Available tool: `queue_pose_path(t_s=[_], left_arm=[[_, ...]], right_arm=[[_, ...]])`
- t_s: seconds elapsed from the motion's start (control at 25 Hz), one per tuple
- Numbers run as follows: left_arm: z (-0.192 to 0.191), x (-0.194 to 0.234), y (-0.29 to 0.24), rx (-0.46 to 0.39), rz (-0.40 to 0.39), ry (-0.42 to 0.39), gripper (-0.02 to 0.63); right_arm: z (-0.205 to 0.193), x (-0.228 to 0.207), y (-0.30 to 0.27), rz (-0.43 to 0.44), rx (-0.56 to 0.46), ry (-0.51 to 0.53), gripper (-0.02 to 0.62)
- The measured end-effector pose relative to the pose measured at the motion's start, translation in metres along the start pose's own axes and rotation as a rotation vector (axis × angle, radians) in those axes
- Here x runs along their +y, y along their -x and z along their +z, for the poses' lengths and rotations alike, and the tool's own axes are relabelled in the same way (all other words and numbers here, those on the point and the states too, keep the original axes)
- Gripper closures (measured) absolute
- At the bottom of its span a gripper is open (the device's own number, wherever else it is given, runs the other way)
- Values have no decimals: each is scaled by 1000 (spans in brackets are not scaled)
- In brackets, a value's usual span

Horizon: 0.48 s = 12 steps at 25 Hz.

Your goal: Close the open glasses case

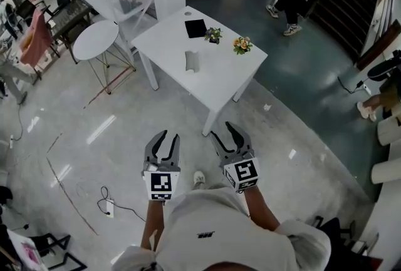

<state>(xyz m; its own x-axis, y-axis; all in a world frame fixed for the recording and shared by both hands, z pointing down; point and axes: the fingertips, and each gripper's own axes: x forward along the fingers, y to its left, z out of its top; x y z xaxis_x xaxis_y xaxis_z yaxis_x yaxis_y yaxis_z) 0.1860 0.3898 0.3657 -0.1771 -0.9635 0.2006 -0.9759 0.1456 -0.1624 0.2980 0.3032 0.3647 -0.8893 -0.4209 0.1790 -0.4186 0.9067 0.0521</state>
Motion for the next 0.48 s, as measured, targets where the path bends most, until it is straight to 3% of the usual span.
queue_pose_path(t_s=[0.48], left_arm=[[9,-11,-52,29,22,-1,468]], right_arm=[[-7,-45,-36,57,1,-42,383]])
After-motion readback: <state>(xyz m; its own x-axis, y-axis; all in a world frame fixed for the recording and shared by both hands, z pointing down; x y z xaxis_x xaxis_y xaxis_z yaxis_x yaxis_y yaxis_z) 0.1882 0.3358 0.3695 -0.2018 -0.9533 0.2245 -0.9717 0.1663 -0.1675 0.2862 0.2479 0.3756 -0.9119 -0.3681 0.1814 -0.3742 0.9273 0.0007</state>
